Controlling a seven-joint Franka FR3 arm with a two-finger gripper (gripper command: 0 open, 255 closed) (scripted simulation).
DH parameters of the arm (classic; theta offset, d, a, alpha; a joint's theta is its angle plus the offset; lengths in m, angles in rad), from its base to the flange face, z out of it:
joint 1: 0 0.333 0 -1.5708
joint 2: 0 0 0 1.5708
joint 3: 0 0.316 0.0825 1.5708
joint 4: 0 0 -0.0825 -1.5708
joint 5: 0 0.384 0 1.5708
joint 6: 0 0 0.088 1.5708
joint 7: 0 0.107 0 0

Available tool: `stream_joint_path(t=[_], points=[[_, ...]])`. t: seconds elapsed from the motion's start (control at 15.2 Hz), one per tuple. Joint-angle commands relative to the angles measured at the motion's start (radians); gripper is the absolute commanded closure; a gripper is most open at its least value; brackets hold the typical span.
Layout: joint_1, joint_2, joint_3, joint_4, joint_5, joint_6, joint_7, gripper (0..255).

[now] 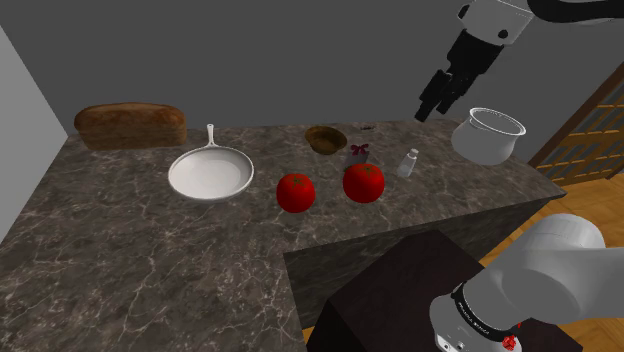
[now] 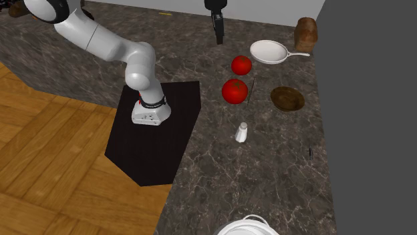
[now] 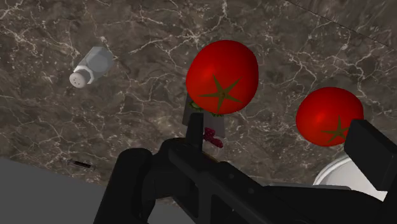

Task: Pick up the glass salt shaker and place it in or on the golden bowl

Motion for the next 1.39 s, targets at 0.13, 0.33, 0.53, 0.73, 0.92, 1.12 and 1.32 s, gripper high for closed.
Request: stream_joint_path(t=[0.13,0.33,0.53,0.73,0.92,1.12,1.32], points=[[-0.017,0.002,-0.03,-0.047,-0.014,0.059,-0.017,0],[-0.044,0.015,-0.078,-0.11,-0.034,0.15,-0.043,0],[-0.07,0.042,-0.127,-0.163,-0.051,0.244,-0.07,0],[-0.095,0.082,-0.179,-0.206,-0.066,0.342,-0.099,0],[-0.116,0.136,-0.234,-0.238,-0.075,0.442,-0.131,0],[-0.131,0.204,-0.292,-0.259,-0.075,0.544,-0.167,0],[-0.136,0.285,-0.355,-0.267,-0.062,0.646,-0.211,0]])
